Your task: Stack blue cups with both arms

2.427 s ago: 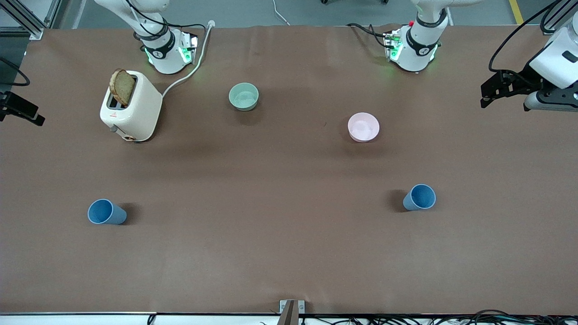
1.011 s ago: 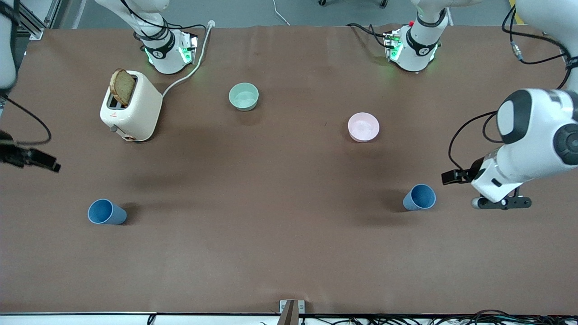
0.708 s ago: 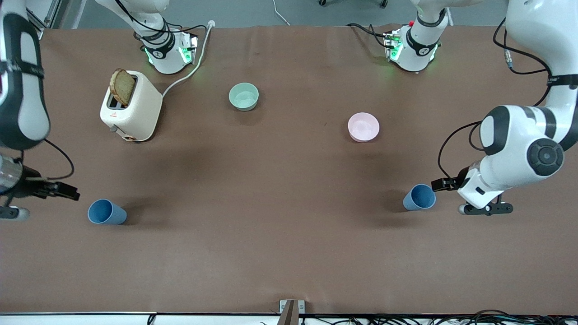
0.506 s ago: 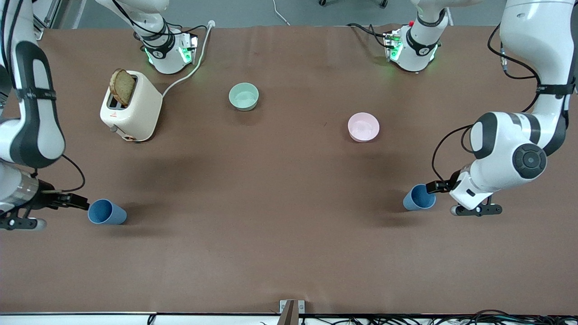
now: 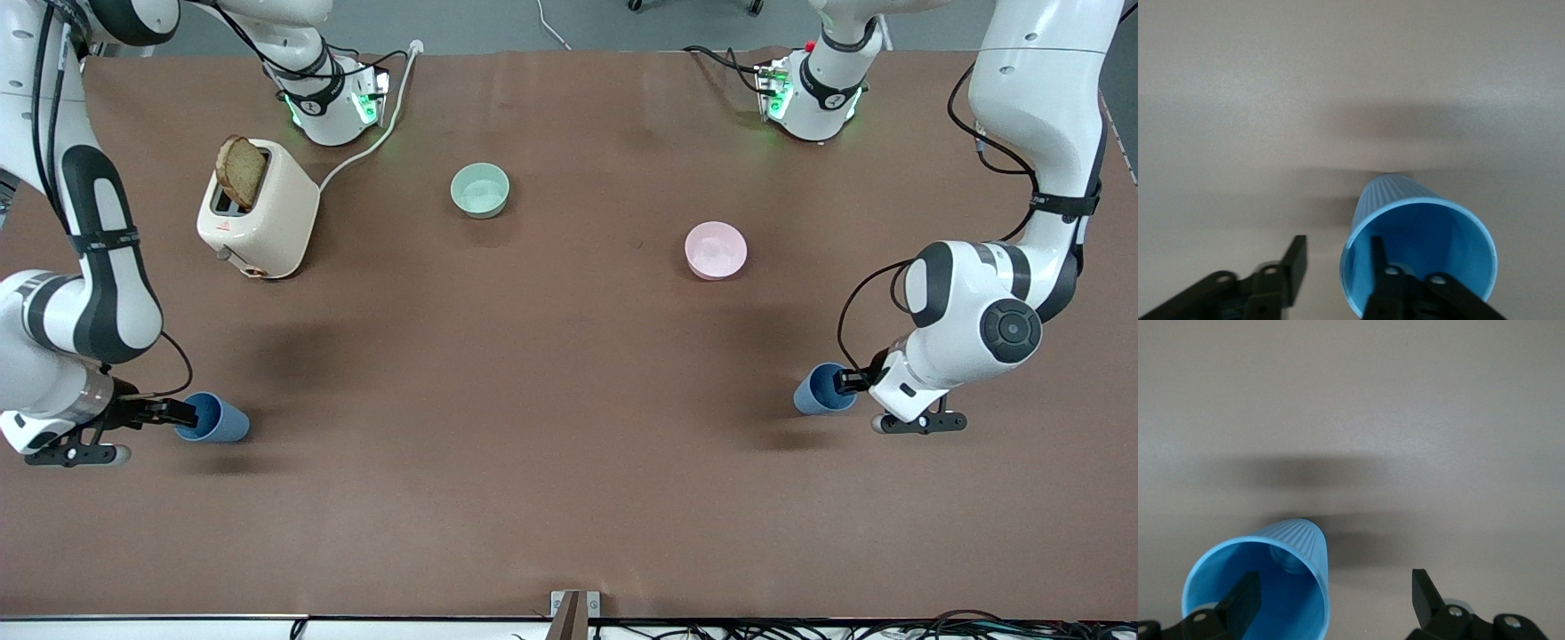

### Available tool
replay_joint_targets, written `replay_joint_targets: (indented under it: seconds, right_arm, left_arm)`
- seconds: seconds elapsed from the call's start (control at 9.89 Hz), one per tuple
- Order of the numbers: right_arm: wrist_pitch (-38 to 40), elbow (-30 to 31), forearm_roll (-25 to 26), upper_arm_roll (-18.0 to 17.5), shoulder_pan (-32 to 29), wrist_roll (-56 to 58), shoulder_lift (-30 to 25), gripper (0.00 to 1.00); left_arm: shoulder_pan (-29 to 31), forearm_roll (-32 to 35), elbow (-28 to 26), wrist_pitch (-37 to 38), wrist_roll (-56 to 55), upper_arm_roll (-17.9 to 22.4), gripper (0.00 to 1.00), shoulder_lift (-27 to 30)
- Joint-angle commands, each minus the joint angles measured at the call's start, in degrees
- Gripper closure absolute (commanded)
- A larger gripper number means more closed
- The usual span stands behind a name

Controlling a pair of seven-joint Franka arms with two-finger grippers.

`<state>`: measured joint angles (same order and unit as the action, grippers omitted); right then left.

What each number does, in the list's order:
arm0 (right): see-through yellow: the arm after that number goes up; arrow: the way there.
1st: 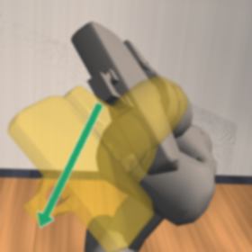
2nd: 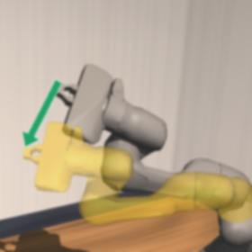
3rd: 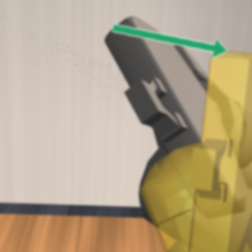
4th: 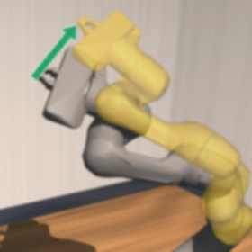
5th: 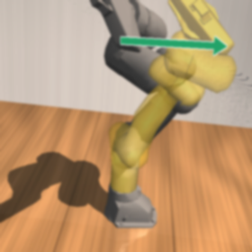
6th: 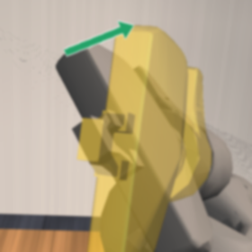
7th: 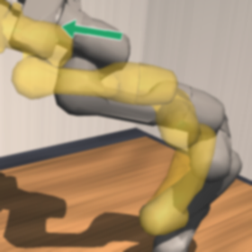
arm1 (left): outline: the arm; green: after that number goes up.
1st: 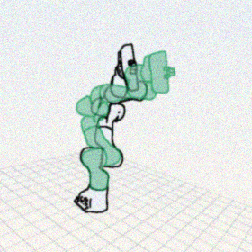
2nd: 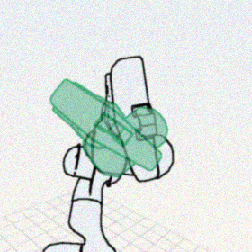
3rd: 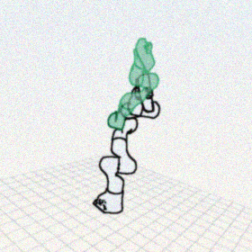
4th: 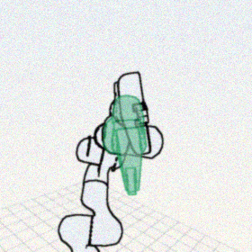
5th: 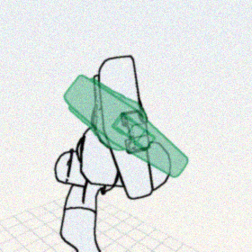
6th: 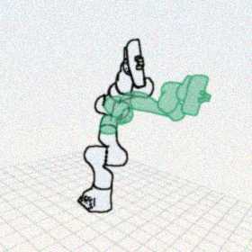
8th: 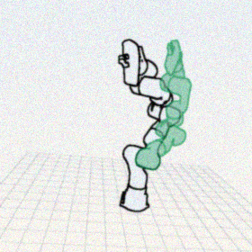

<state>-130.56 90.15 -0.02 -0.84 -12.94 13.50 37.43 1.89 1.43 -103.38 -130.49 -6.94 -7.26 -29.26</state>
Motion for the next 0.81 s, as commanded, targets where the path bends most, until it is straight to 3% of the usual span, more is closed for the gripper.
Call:
replay_joint_targets:
  seconds: [0.0,0.1,0.2,0.3,0.4,0.71]
  right_arm:
    - [-0.7,0.8,-0.1,-0.4,0.0,0.7,-0.2,0.14]
    - [-0.8,0.7,0.2,-0.4,0.0,0.8,0.1,0.35]
    - [-0.9,0.8,0.2,-0.4,0.0,0.8,0.4,0.54]
    - [-0.9,0.7,0.1,-0.4,-0.1,0.7,0.8,0.80]
    - [-1.0,0.4,-0.1,-0.4,-0.2,0.7,1.6,1.00]
    - [-0.2,-0.8,-0.1,-0.5,-0.5,1.0,1.4,1.00]
  left_arm:
    - [0.0,0.9,-0.6,-1.7,-1.0,-0.2,0.88,-1.5]
    - [0.0,0.7,-0.7,-1.7,-1.1,-0.3,0.99,-1.6]
    - [-0.4,0.5,-0.5,-1.6,-1.2,-0.4,1.00,-1.2]
    - [-0.6,0.5,0.3,-1.3,-2.8,-0.6,1.00,-1.0]
    - [-0.6,0.2,1.8,-1.1,-6.3,-3.1,1.00,-0.8]
    - [-2.8,0.6,6.0,2.1,-23.6,-11.9,1.00,-0.6]
